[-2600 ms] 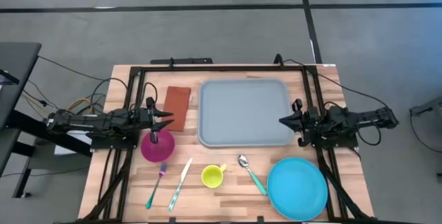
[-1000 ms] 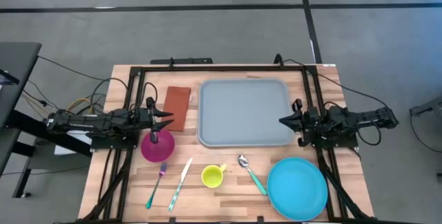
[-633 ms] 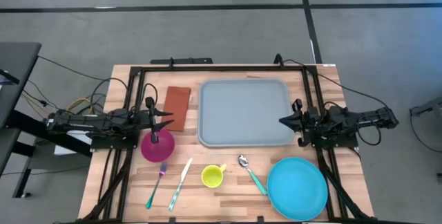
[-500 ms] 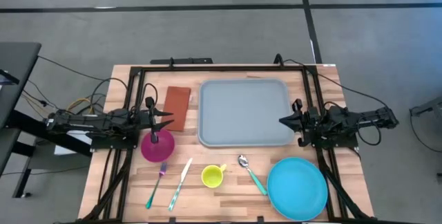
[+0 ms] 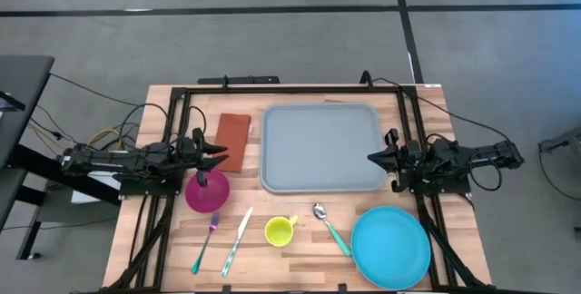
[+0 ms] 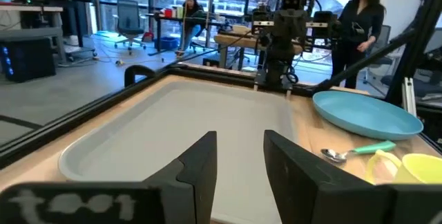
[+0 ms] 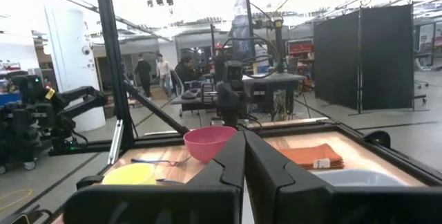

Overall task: Set up tray
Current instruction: Put the yellow mug on top of the gray tray

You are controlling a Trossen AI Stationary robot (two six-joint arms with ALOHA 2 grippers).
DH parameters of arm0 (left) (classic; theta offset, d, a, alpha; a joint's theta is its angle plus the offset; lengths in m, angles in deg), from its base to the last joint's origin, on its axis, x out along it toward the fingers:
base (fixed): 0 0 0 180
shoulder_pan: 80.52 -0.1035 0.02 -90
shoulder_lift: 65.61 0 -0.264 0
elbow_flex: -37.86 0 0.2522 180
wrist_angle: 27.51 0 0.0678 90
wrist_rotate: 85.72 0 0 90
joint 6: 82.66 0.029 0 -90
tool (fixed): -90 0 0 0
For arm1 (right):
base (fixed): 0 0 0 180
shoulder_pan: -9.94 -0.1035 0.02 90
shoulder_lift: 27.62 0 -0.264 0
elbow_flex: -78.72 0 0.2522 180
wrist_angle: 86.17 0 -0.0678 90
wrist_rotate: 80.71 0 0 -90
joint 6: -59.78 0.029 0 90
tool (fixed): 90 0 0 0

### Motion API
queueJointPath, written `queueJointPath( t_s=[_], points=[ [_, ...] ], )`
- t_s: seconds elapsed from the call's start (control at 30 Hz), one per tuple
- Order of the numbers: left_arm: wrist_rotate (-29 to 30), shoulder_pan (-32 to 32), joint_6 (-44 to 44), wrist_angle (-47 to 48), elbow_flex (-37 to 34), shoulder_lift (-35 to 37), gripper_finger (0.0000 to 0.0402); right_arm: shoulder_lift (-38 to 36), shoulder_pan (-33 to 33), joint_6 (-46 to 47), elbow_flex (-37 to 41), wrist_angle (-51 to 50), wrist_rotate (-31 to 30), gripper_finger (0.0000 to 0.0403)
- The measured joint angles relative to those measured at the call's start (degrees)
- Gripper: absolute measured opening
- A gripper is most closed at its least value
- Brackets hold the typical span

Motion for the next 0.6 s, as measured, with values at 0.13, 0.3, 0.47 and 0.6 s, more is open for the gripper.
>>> queueJointPath(
  t_s=[0.13,0.3,0.47,0.6],
  points=[
    [-0.02,0.00,-3.40,0.00,0.00,0.00,0.0107,0.00,0.32,-2.84,-0.01,1.66,0.01,0.0001],
    [-0.02,0.00,-9.73,0.00,0.00,-0.02,0.0107,0.00,0.37,-3.52,0.01,5.67,-0.05,0.0001],
    [0.86,0.00,-14.57,-0.02,0.00,-0.02,0.0107,-0.02,0.37,-7.70,0.01,9.62,-8.12,0.0001],
    [0.90,0.00,-14.57,-0.02,0.00,-0.02,0.0107,0.01,0.37,-7.66,0.01,9.84,-15.31,0.0001]
  ],
)
